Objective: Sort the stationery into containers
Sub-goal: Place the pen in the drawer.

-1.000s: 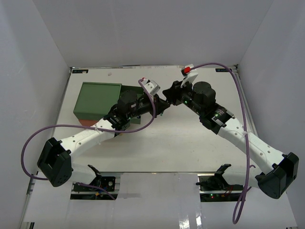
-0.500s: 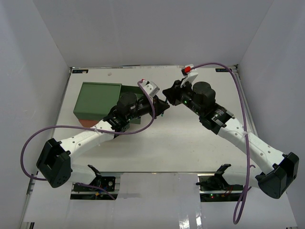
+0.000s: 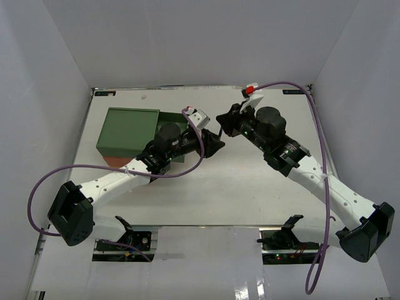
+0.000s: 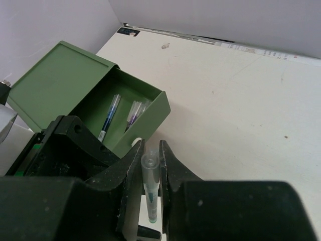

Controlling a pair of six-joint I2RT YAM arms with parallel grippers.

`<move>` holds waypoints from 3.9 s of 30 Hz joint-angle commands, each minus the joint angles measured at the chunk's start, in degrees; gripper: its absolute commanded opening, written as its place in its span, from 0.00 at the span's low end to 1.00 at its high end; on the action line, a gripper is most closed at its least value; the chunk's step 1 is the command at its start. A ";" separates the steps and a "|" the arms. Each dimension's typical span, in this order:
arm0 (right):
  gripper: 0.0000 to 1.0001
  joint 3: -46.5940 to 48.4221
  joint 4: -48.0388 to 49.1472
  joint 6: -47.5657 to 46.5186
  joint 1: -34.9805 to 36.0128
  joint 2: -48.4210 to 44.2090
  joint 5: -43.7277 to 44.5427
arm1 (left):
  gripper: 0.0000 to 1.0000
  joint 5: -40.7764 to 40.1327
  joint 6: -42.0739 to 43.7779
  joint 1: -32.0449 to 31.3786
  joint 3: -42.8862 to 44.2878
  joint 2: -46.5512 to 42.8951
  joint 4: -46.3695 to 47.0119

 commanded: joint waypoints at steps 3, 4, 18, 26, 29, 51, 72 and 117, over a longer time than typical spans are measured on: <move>0.08 1.12 3.47 -0.76 -0.21 -1.64 1.39 | 0.55 -0.86 -0.02 -0.38 -0.41 -2.02 0.41; 0.08 1.04 3.47 -0.67 -0.21 -1.72 1.12 | 0.55 -0.86 -0.02 -0.38 -0.50 -2.11 0.58; 0.08 -1.78 5.67 2.14 -0.20 -2.43 -1.87 | 0.14 1.42 -0.02 -0.47 -1.38 -2.20 2.60; 0.08 -2.92 5.58 2.50 -0.29 -4.01 -0.73 | 0.00 1.24 1.03 -0.55 -1.82 -2.90 2.87; 0.18 -3.71 5.23 1.79 -0.29 -5.15 0.94 | 0.00 0.72 1.56 -0.55 -1.91 -3.16 2.61; 0.91 -5.99 -9.80 -7.00 -0.65 -19.56 14.13 | 0.00 -8.40 4.98 -0.64 11.35 -1.49 -17.24; 0.94 -15.22 -9.97 -8.76 -0.73 -23.26 12.73 | 0.00 -28.55 8.94 -0.03 19.63 -9.23 -48.62; 0.95 -22.78 -8.21 -11.22 -0.73 -24.05 11.76 | 0.00 -14.66 3.76 17.81 27.80 9.40 -61.20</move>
